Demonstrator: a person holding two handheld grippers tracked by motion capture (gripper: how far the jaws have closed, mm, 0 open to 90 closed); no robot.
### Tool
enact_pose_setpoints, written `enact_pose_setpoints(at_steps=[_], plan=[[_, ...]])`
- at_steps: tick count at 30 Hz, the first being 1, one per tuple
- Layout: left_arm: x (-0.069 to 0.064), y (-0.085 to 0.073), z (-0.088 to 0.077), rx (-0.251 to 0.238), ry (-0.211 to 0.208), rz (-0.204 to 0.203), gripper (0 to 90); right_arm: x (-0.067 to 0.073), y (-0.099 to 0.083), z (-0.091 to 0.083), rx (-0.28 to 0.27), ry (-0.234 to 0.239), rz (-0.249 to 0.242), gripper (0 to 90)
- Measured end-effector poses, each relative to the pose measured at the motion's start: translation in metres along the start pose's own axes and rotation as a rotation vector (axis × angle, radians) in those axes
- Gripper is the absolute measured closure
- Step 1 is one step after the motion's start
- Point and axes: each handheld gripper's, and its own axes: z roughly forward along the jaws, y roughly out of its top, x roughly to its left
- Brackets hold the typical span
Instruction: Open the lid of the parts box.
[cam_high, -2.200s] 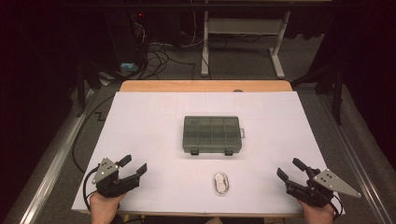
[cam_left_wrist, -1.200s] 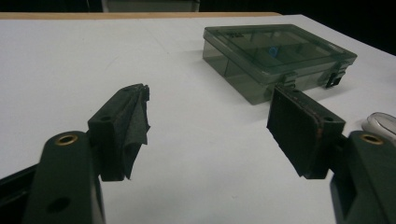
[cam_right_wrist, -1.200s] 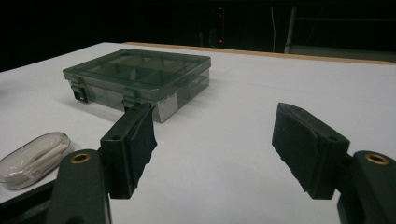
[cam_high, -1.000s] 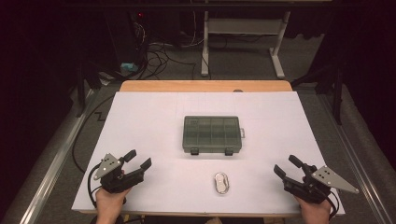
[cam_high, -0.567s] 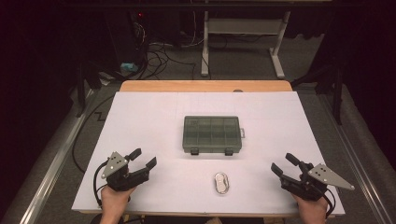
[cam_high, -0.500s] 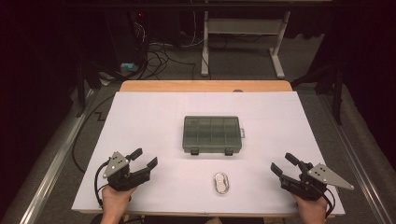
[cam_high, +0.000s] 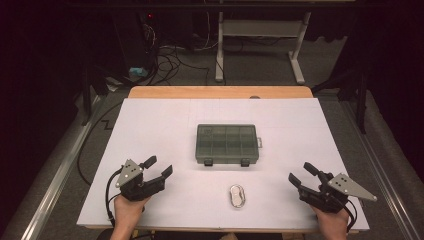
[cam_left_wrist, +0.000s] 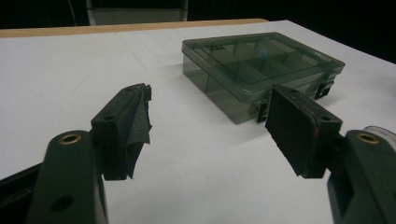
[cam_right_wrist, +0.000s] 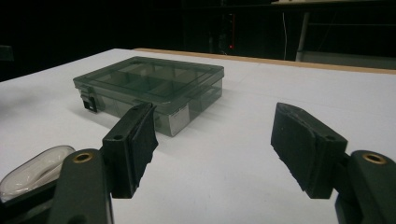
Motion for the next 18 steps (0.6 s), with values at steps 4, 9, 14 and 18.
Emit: enact_pose_setpoints(at_steps=[4,9,14,18], plan=[[-0.002,-0.002,0.004,0.007,-0.009,-0.001,31.1,-0.001,0.001,0.002,-0.005,0.000,0.001,31.0],[-0.004,-0.004,0.008,0.012,-0.014,-0.002,31.2,0.000,0.002,0.008,0.000,0.010,-0.002,31.0],[-0.005,-0.006,0.012,0.022,-0.017,-0.001,31.6,0.002,0.004,0.015,0.003,0.025,-0.006,31.0],[-0.006,-0.007,0.017,0.026,-0.019,-0.002,31.6,0.001,0.005,0.020,-0.001,0.028,0.003,31.1]])
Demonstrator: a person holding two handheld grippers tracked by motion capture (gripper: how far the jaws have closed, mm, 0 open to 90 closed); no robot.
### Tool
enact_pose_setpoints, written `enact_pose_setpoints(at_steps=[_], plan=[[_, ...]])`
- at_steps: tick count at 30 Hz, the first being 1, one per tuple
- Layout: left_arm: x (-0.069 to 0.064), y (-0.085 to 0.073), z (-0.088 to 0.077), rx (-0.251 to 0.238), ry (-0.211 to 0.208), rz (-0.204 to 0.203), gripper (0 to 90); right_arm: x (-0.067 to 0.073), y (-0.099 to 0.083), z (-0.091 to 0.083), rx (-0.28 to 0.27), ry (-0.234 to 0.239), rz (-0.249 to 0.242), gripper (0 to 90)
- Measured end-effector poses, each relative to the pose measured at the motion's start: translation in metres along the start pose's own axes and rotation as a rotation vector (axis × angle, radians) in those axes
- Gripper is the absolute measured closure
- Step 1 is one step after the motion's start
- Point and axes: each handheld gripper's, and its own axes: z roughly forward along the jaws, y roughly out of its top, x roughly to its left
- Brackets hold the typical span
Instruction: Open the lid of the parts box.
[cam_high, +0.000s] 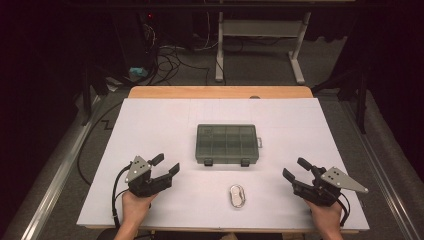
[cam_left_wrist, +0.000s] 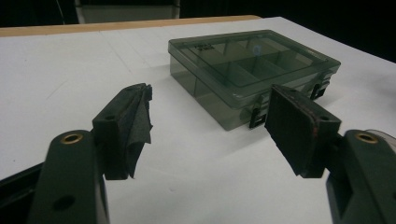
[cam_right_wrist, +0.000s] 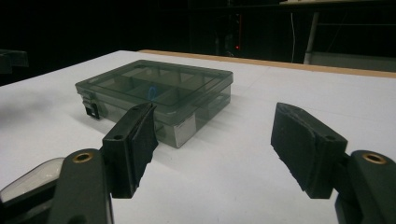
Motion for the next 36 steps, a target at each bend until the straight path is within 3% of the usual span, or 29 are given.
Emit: enact_pose_setpoints(at_steps=[11,36], plan=[[-0.001,-0.002,0.010,0.001,-0.010,-0.015,32.7,0.000,0.003,0.011,0.001,0.008,0.002,31.5],[-0.008,-0.010,0.031,0.035,-0.019,0.002,33.8,0.003,0.009,0.035,0.037,0.019,0.010,32.0]])
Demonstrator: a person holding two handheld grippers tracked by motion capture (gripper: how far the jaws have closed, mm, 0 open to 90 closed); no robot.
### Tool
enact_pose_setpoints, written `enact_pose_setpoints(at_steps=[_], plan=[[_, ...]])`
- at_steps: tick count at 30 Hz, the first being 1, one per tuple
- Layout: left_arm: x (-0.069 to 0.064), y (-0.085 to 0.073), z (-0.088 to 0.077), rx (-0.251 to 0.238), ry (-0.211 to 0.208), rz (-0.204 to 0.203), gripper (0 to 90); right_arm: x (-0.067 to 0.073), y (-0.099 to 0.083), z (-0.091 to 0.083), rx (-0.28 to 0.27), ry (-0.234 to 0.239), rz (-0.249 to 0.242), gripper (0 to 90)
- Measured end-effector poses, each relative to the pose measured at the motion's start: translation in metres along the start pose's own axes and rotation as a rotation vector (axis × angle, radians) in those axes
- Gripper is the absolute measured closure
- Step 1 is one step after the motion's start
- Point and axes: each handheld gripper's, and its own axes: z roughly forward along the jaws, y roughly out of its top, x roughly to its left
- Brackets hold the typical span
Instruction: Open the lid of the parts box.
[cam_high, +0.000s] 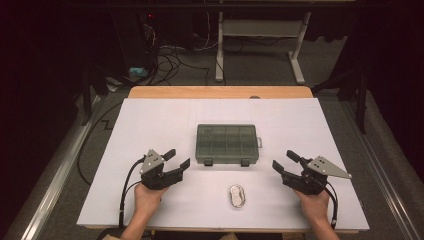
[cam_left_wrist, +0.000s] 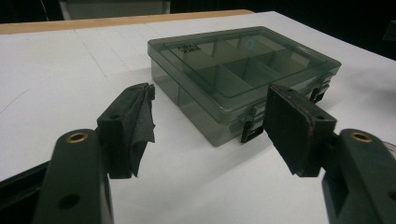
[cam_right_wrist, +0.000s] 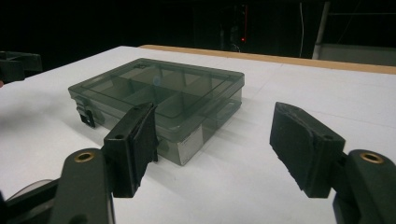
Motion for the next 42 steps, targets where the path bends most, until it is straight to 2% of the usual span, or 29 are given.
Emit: enact_pose_setpoints(at_steps=[14,18,27,29,31,34,39,42], plan=[[-0.006,-0.005,0.015,0.043,0.007,0.026,33.5,0.002,0.006,0.010,0.025,0.016,0.014,34.3],[-0.006,-0.004,0.018,0.051,0.018,0.013,34.3,0.003,0.009,0.014,0.053,0.027,0.012,36.4],[-0.012,-0.003,0.026,0.072,0.029,0.036,39.0,0.007,0.016,0.024,0.108,0.034,0.002,43.3],[-0.013,-0.002,0.028,0.076,0.031,0.036,39.8,0.008,0.018,0.026,0.130,0.035,0.001,45.6],[-0.014,-0.002,0.030,0.065,0.049,0.071,38.1,0.008,0.019,0.030,0.155,0.042,0.000,47.3],[-0.014,-0.002,0.033,0.089,0.065,0.100,38.0,0.008,0.022,0.034,0.199,0.052,0.014,49.9],[-0.015,-0.001,0.037,0.128,0.077,0.102,39.3,0.008,0.025,0.042,0.281,0.058,-0.019,53.8],[-0.013,0.000,0.038,0.150,0.087,0.101,41.7,0.007,0.025,0.046,0.317,0.064,-0.021,56.2]])
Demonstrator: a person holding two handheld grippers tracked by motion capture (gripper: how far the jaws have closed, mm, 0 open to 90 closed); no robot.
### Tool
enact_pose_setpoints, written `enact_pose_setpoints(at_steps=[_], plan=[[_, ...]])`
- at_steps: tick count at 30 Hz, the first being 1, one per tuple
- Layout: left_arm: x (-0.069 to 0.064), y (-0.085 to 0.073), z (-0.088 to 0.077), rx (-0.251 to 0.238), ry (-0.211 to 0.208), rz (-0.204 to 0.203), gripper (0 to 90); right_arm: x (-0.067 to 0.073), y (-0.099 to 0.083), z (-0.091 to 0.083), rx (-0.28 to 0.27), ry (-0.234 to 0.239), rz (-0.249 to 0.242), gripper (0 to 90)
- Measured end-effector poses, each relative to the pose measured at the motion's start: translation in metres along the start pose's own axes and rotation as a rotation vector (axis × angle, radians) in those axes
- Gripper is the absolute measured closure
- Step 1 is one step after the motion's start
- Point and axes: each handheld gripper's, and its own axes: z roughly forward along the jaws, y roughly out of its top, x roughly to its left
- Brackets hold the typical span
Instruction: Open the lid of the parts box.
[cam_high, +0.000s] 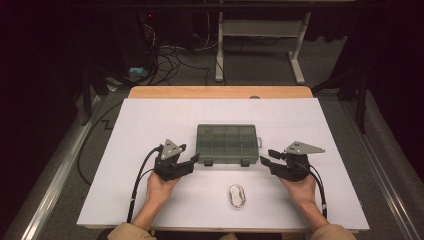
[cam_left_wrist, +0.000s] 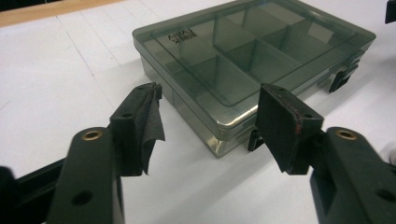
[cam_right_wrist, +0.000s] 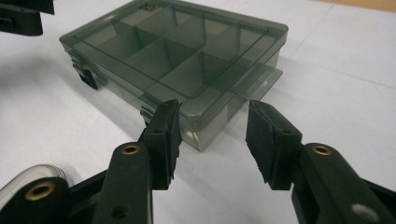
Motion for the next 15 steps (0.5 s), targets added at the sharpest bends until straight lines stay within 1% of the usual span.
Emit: enact_pose_setpoints(at_steps=[2,4,5,10,12,15], plan=[[0.0014,0.0011,0.0004,0.010,0.004,-0.004,43.4,-0.0009,0.0008,0.0011,0.017,0.000,-0.009,58.6],[0.0021,0.0026,0.0010,0.031,0.013,0.004,44.7,-0.0018,0.0019,0.0015,0.034,0.003,-0.019,60.9],[0.0017,0.0032,0.0014,0.033,0.016,0.003,45.7,-0.0020,0.0028,0.0016,0.048,0.006,-0.024,62.2],[0.0006,0.0056,0.0050,0.078,0.040,0.034,49.8,-0.0028,0.0070,0.0022,0.090,0.009,-0.041,68.4],[0.0007,0.0061,0.0060,0.089,0.047,0.036,51.8,-0.0030,0.0083,0.0026,0.105,0.010,-0.048,70.9],[0.0022,0.0067,0.0081,0.130,0.068,0.053,55.2,-0.0037,0.0097,0.0042,0.129,0.017,-0.055,75.6]])
